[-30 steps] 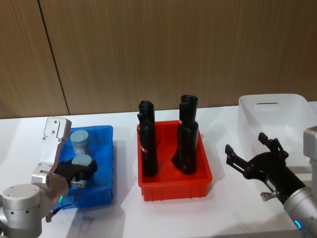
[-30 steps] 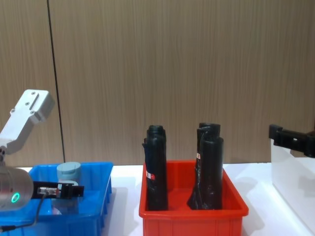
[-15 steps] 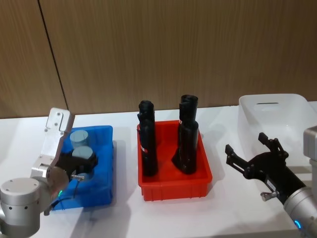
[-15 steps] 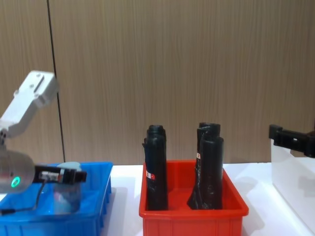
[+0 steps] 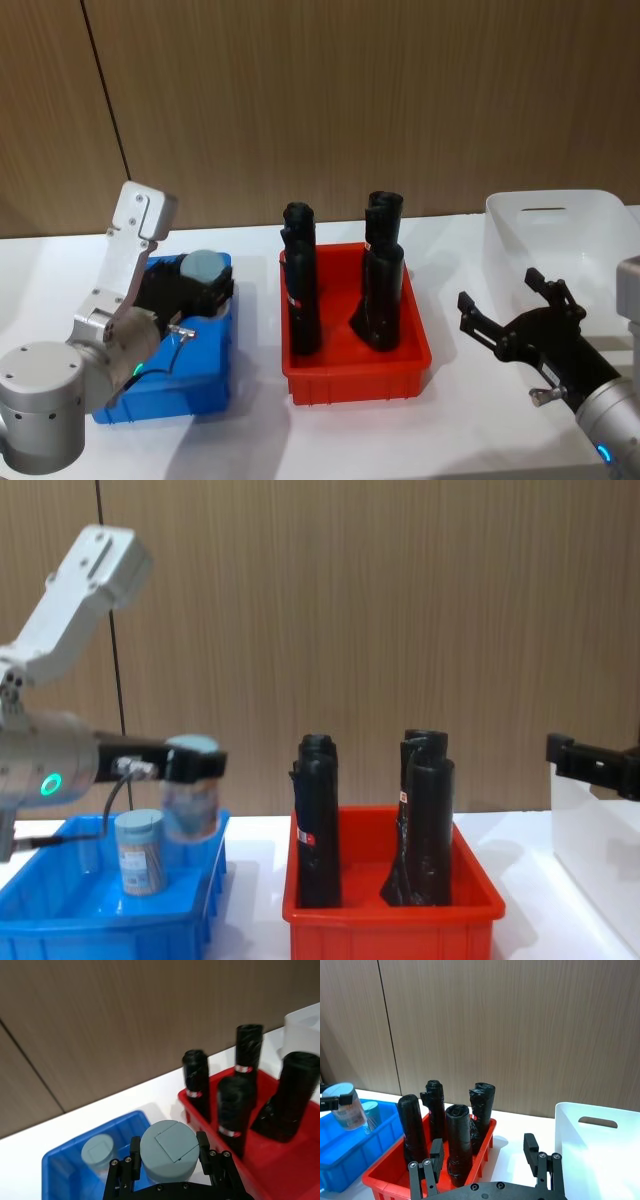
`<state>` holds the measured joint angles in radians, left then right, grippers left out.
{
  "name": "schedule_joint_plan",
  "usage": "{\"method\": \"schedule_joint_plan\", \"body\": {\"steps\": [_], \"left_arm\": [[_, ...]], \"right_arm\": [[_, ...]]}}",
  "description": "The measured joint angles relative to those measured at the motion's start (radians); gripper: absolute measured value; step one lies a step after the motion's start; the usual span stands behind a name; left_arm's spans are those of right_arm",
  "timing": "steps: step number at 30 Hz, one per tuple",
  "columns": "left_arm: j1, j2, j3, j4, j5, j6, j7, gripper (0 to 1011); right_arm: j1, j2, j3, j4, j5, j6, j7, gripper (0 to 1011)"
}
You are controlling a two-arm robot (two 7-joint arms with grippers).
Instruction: Pick the cotton swabs from the blue box and place them into the white box.
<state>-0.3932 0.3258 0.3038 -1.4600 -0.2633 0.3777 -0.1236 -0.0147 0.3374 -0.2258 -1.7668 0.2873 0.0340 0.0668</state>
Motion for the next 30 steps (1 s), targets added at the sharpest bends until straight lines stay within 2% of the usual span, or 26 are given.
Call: {"method": "schedule_joint_plan", "body": {"steps": [12,17,28,30], "left_arm": [[0.032,0.014,0.016,-0.128,0.005,-0.045,-0.104,669],[0.046,0.024,0.021,-0.177,-0.009,-0.060,-0.161,669],[0.050,0.034,0.029,-0.208,-0.036,-0.085,-0.293,669],[0.043,0.033,0.034,-0.208,-0.040,-0.091,-0.339,669]], "right_arm": [[0.000,0.000,0.000,0.000,0.000,0.000,0.000,1002],[0.000,0.000,0.000,0.000,0.000,0.000,0.000,1002],[0.000,0.000,0.000,0.000,0.000,0.000,0.000,1002],[0.000,0.000,0.000,0.000,0.000,0.000,0.000,1002]]}}
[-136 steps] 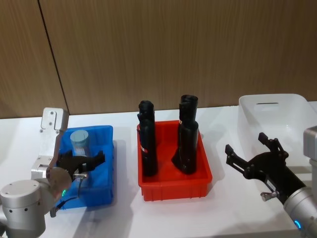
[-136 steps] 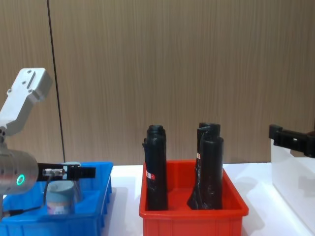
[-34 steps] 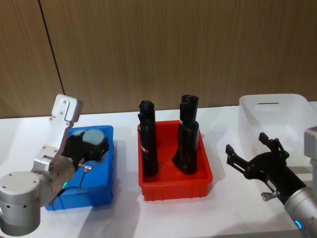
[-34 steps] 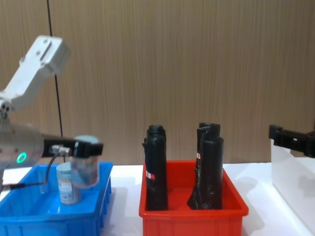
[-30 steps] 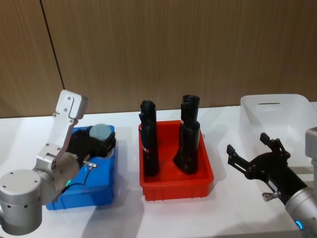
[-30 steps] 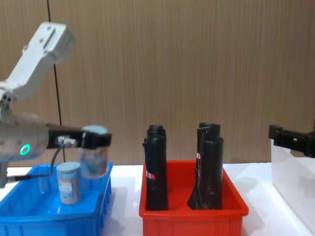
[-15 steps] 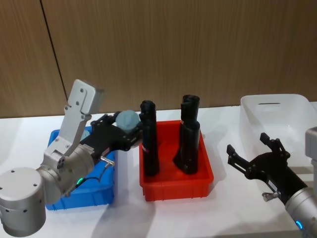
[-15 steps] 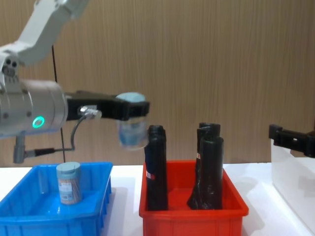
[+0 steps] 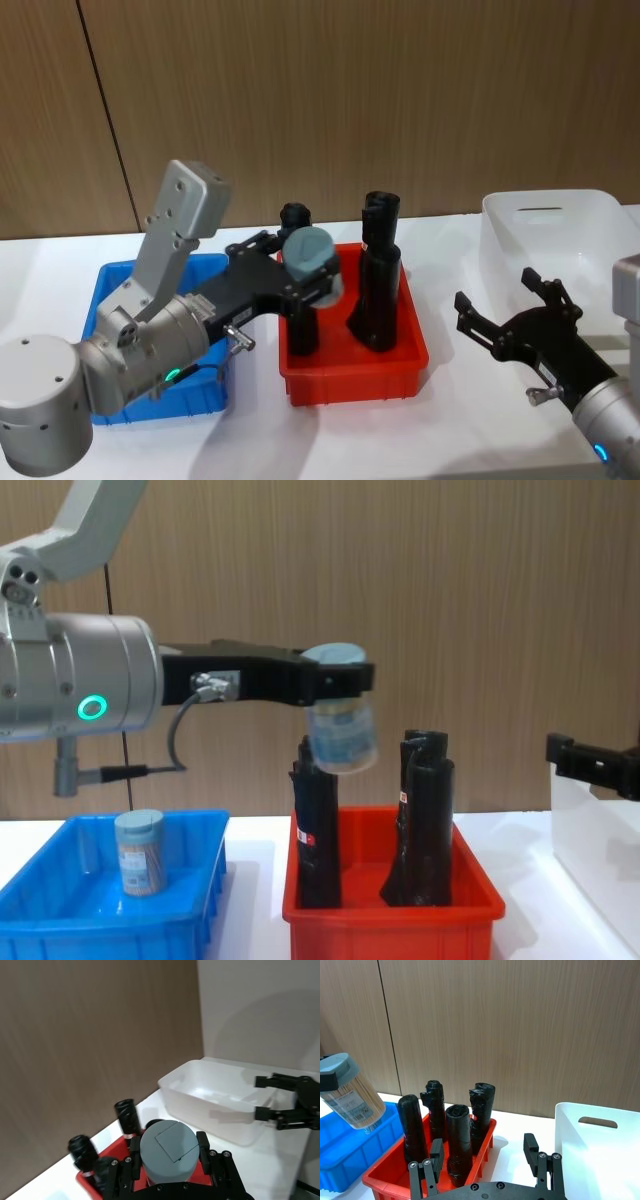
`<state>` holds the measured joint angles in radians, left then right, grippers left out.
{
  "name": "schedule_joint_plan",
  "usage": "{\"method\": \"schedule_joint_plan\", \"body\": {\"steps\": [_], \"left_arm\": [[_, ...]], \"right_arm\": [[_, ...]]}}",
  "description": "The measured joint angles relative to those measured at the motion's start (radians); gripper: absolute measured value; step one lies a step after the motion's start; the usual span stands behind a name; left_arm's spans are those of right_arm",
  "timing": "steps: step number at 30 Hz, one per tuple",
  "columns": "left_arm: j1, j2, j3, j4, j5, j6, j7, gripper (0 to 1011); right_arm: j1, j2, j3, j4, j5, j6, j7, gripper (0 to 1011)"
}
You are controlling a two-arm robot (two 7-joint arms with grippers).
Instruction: Pick the cotton swabs from the blue box and place them into the white box.
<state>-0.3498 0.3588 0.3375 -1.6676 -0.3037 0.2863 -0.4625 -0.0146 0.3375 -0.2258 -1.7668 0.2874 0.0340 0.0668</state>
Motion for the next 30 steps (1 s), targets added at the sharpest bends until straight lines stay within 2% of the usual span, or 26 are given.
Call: {"method": "schedule_joint_plan", "body": {"steps": [8,19,30], "left_arm": [[-0.024,-0.013,0.017,0.022,-0.002,-0.010,-0.114,669],[-0.072,-0.052,0.053,0.063,0.010,-0.023,-0.270,669],[-0.102,-0.078,0.078,0.083,0.026,-0.028,-0.351,669]], "right_arm": [[0.000,0.000,0.000,0.000,0.000,0.000,0.000,1002],[0.000,0.000,0.000,0.000,0.000,0.000,0.000,1002],[0.000,0.000,0.000,0.000,0.000,0.000,0.000,1002]]}}
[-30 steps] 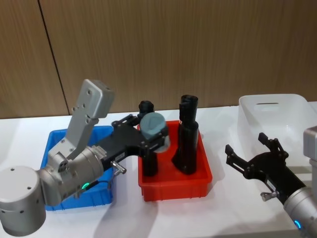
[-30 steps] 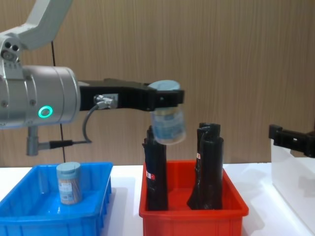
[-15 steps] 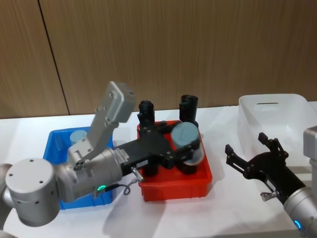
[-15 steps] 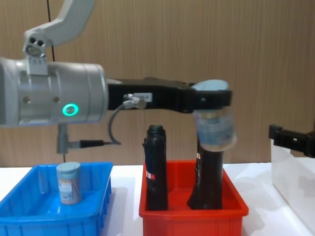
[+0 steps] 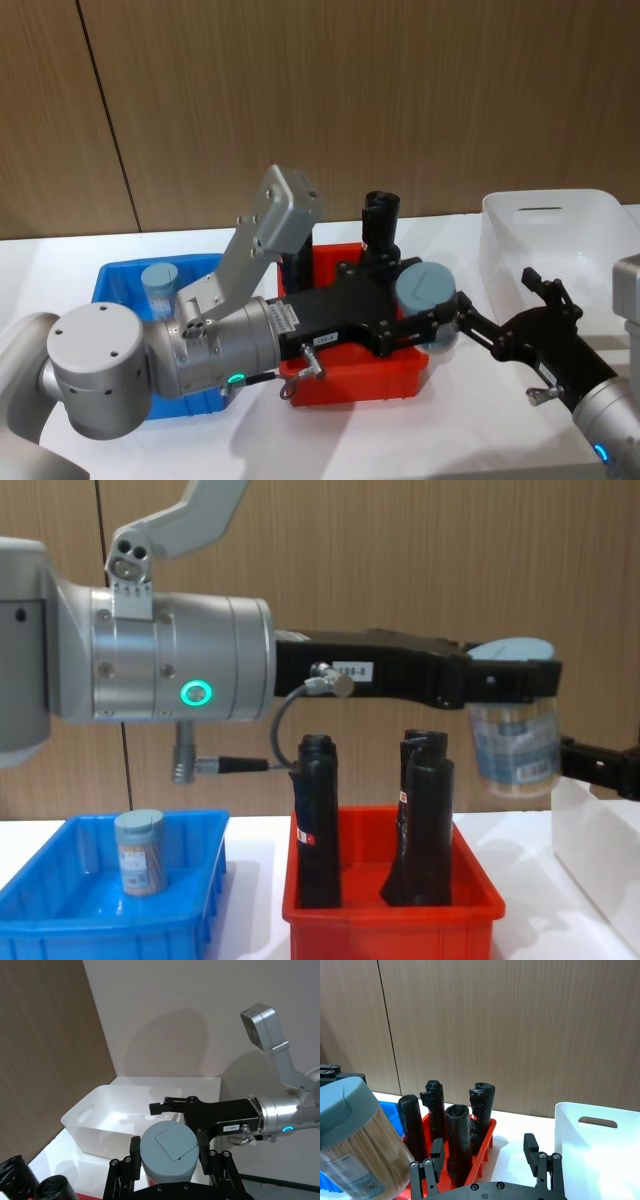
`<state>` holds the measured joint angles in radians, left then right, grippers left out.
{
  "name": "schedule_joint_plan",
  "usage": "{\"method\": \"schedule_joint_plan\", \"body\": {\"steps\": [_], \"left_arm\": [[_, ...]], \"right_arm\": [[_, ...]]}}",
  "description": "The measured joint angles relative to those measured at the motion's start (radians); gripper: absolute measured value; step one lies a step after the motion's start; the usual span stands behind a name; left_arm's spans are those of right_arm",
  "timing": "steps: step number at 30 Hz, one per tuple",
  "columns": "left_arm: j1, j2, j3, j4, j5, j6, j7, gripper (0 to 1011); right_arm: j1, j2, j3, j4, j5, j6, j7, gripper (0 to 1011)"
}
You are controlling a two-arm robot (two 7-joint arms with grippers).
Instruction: Pick the cotton swabs from the blue box and place them into the white box.
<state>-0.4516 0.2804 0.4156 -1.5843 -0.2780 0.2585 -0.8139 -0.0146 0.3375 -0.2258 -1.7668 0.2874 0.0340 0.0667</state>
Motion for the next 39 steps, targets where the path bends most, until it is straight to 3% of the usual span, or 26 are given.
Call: {"method": "schedule_joint_plan", "body": {"steps": [18,39], "left_arm": [[-0.017,-0.014,0.014,0.011,0.008,-0.003,-0.044,669],[-0.016,-0.010,0.018,0.002,0.007,-0.005,-0.045,669]], "right_arm": [[0.000,0.000,0.000,0.000,0.000,0.000,0.000,1002],[0.000,0.000,0.000,0.000,0.000,0.000,0.000,1002]]}}
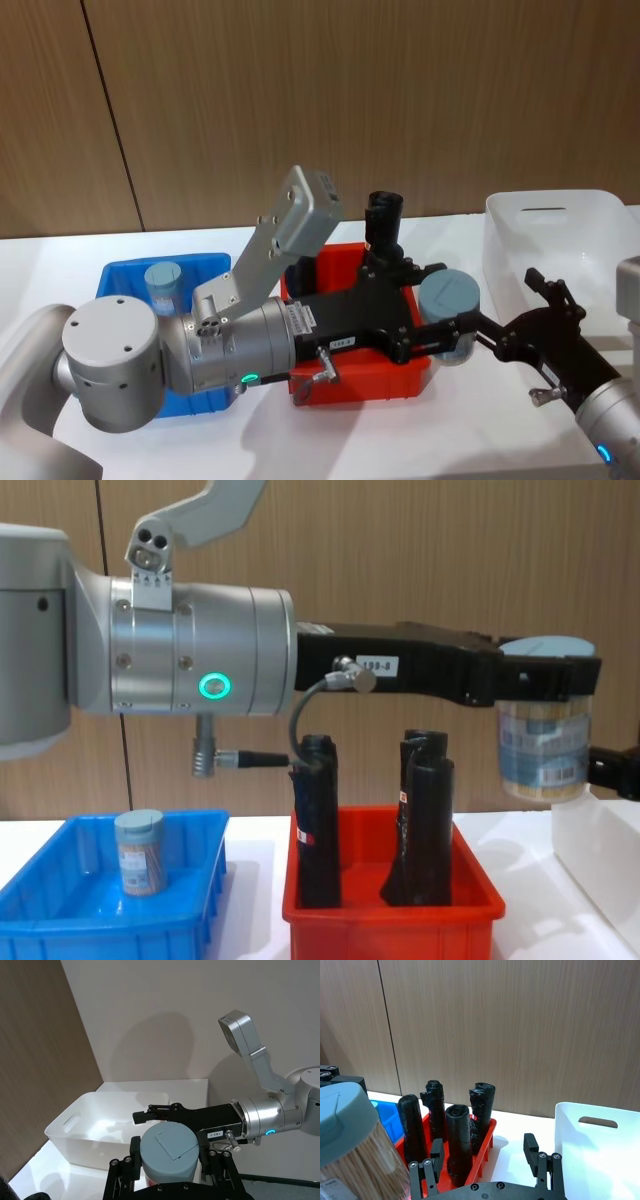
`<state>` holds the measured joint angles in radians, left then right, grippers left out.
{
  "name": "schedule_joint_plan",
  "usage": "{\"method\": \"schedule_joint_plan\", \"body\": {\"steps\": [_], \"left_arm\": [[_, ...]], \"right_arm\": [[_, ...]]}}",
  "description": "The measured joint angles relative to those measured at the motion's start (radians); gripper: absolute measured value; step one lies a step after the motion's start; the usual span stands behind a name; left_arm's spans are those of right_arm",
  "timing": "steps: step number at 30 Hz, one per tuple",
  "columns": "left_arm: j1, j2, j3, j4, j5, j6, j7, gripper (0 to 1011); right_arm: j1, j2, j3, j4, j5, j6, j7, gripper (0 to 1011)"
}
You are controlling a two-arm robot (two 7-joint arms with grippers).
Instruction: Pick the cotton swabs from the blue box and place them into the white box.
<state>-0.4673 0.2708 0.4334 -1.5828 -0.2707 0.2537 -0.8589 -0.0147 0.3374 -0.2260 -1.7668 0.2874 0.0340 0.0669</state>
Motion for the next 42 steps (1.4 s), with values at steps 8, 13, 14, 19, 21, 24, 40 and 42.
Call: {"method": "schedule_joint_plan", "body": {"steps": [8,13,14,19,21,24,40,42], "left_arm": [[0.006,0.010,0.002,-0.020,-0.003,0.003,0.015,669],[0.011,0.018,0.002,-0.034,-0.006,0.007,0.024,669],[0.012,0.020,0.002,-0.036,-0.007,0.008,0.025,669],[0.020,0.031,0.002,-0.053,-0.011,0.014,0.036,669],[0.022,0.035,0.002,-0.057,-0.012,0.016,0.040,669],[0.029,0.044,0.001,-0.069,-0.015,0.019,0.049,669],[0.086,0.128,-0.027,-0.151,-0.047,0.030,0.140,669],[0.091,0.136,-0.031,-0.158,-0.052,0.029,0.148,669]], "right_arm": [[0.000,0.000,0.000,0.000,0.000,0.000,0.000,1002],[0.000,0.000,0.000,0.000,0.000,0.000,0.000,1002],[0.000,0.000,0.000,0.000,0.000,0.000,0.000,1002],[0.000,0.000,0.000,0.000,0.000,0.000,0.000,1002],[0.000,0.000,0.000,0.000,0.000,0.000,0.000,1002],[0.000,0.000,0.000,0.000,0.000,0.000,0.000,1002],[0.000,0.000,0.000,0.000,0.000,0.000,0.000,1002],[0.000,0.000,0.000,0.000,0.000,0.000,0.000,1002]]}}
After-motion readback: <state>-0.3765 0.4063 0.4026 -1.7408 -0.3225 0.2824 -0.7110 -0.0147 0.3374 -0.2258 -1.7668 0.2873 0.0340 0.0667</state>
